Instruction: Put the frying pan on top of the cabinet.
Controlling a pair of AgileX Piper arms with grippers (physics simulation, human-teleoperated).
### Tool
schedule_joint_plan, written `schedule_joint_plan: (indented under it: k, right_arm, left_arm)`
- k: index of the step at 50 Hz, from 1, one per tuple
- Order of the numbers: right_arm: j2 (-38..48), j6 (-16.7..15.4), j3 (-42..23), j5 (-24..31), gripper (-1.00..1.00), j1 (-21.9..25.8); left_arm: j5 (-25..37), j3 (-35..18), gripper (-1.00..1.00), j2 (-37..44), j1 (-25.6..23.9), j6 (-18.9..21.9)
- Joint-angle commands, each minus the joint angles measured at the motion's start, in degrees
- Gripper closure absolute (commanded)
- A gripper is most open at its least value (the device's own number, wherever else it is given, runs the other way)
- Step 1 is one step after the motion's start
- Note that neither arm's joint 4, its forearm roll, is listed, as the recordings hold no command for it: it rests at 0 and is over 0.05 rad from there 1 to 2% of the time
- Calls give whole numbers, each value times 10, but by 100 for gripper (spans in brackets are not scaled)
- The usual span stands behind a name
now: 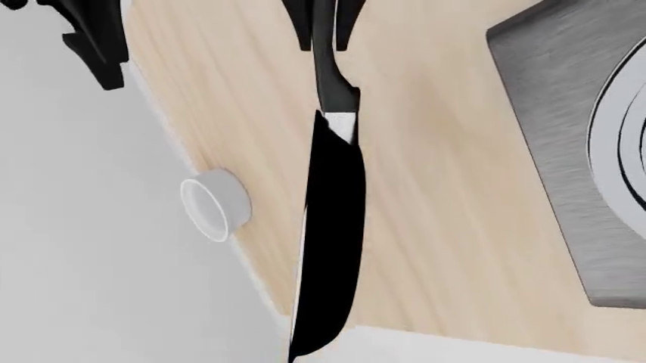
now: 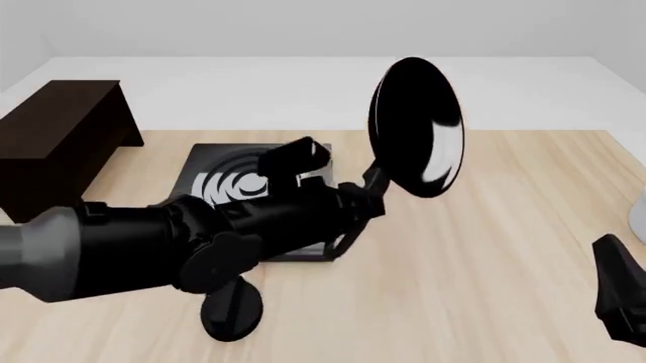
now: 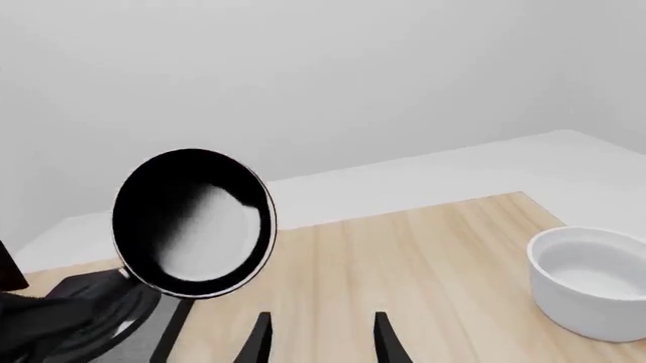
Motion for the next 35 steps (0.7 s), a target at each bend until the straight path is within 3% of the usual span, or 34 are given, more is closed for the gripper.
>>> schedule_joint_plan:
  k: [1, 19, 35]
  right_arm:
    - [0, -2, 2, -1, -100, 1]
    - [0, -6, 8, -5, -100, 6]
    - [0, -14, -20, 24, -100, 7]
  left_arm:
    - [-8, 15, 100, -100, 23, -6]
    - [51, 33, 100, -285, 107, 18]
    - [95, 44, 100, -392, 212, -15]
